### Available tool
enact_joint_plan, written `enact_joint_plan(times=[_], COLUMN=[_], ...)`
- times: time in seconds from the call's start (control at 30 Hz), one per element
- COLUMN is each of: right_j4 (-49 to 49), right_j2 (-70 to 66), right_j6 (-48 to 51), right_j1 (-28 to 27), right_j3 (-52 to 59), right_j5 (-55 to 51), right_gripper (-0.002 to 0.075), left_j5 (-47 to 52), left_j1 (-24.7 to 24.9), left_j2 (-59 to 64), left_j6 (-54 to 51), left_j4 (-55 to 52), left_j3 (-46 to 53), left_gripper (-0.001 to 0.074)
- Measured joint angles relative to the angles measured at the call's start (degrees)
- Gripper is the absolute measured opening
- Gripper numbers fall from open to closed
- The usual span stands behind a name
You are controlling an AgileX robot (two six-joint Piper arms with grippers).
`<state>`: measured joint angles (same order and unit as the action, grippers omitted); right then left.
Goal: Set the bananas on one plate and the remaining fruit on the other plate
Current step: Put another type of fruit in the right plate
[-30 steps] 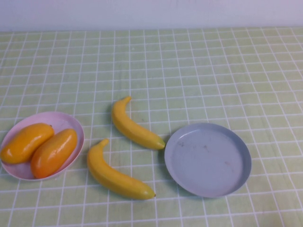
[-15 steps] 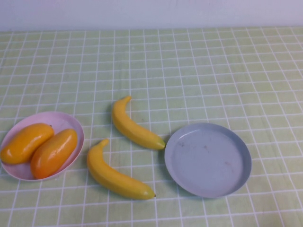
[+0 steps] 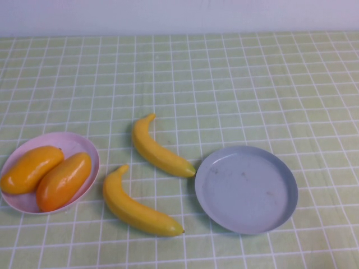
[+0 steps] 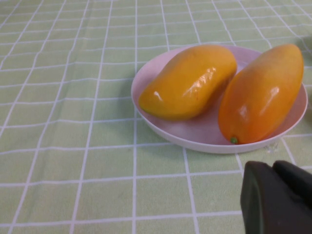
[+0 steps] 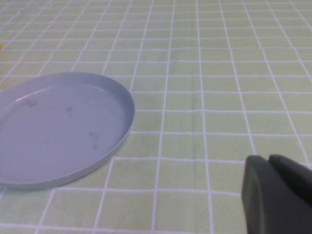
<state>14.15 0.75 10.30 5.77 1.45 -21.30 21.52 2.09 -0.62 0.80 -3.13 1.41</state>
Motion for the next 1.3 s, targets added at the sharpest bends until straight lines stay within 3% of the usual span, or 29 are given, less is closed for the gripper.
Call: enact_joint_plan(times=[0.9,1.3], right_j4=[0.3,33.1], right_j2=[0.0,0.0], right_j6=[0.0,0.1], right_j1=[0.0,0.0], right_j3=[0.0,0.0], right_j5=[0.1,16.4], right_gripper=[-0.0015,-0.0016], left_j5=[0.0,0.0], left_j1=[0.0,0.0], left_j2=[0.0,0.0], left_j6=[0.0,0.0], left_j4=[-0.1,-0.1], left_j3=[0.0,0.0], left_gripper=[0.0003,0.0003])
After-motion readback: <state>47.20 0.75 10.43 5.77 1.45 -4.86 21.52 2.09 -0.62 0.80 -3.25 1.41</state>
